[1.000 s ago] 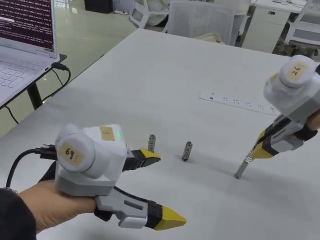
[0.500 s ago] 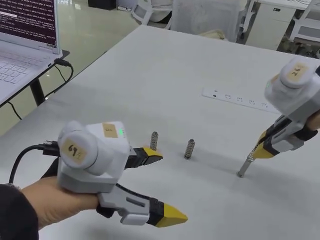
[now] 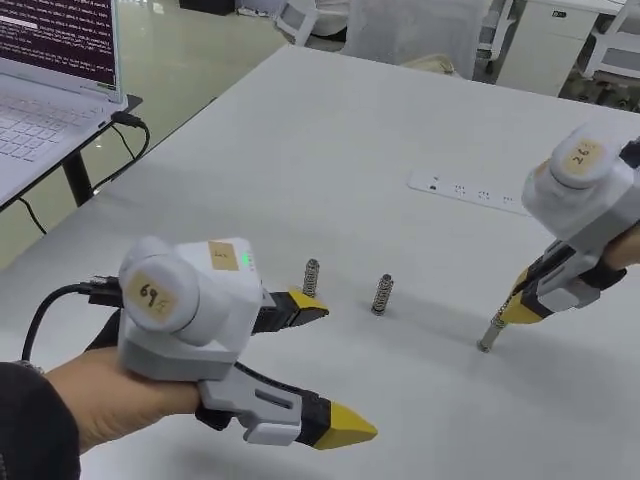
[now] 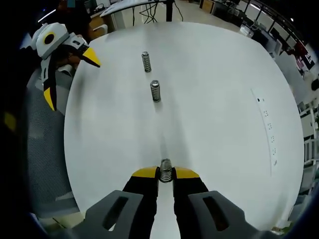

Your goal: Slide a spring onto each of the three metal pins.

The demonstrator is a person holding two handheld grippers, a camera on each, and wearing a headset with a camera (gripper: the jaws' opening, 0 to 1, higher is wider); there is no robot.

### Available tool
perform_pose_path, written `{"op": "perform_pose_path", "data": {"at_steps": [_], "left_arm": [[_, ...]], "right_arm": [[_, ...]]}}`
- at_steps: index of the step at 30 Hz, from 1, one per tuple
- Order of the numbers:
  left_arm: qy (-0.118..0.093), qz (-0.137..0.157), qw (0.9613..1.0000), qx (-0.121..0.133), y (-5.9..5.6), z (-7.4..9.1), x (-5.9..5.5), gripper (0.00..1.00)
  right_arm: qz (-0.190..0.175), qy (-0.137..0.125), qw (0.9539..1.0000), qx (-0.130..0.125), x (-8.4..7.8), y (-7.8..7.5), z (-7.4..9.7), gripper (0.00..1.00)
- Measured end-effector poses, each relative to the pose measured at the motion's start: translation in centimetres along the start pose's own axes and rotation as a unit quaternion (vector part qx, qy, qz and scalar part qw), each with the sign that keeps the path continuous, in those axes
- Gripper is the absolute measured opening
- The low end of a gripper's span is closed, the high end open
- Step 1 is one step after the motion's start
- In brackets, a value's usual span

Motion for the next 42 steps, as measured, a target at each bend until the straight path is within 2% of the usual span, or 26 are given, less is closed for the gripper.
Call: {"op": "perform_pose_path", "data": {"at_steps": [16,42], "left_arm": [[0.002,0.0,1.0,0.0,0.0,-0.1,0.0,0.68],[0.003,0.004,1.0,0.003,0.1,-0.1,-0.1,0.67]], "right_arm": [[-0.007,0.006,0.9999,0.006,-0.2,0.1,-2.5,0.08],[-0.007,-0.003,1.0,-0.005,1.5,-0.6,-3.8,0.08]]}}
Point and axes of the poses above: the centre of the closed fingertips' face, and the gripper's own axes: z roughly backward along the fingers, y roughly to its left, x roughly out of its top, the point moved 9 cm from there along z, roughly backward along the fingers, and after that the axes turned 4 degrees about y, right-handed, at the moved point
